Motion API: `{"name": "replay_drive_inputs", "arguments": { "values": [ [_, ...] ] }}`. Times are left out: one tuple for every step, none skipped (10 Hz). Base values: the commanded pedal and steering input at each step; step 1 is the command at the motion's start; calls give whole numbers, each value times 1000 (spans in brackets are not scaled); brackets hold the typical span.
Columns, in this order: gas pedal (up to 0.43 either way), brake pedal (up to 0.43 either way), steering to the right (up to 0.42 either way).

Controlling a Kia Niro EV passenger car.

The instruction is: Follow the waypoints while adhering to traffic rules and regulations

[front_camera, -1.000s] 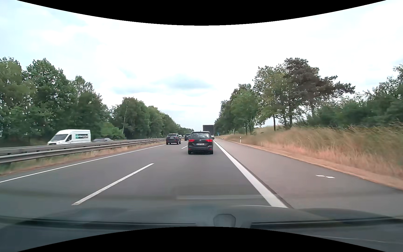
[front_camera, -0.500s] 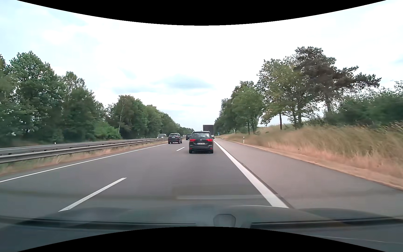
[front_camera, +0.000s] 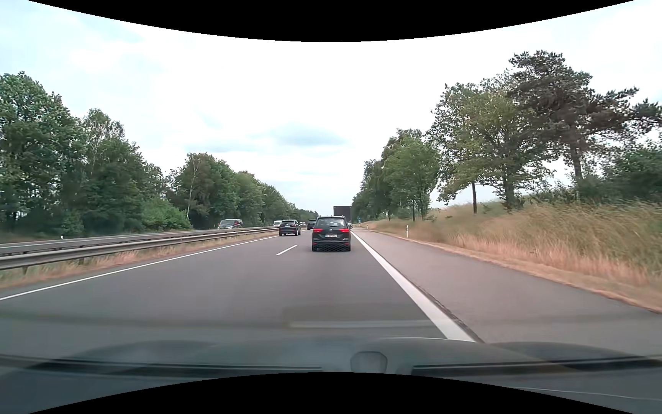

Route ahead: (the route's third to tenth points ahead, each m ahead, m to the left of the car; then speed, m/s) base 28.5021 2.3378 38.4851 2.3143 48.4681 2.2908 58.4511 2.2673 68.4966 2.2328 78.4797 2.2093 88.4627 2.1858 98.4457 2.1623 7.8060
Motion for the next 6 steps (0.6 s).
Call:
{"name": "replay_drive_inputs", "arguments": {
  "values": [
    [220, 0, -1],
    [220, 0, -1],
    [220, 0, -1],
    [220, 0, -1],
    [220, 0, -1],
    [220, 0, -2]
  ]
}}
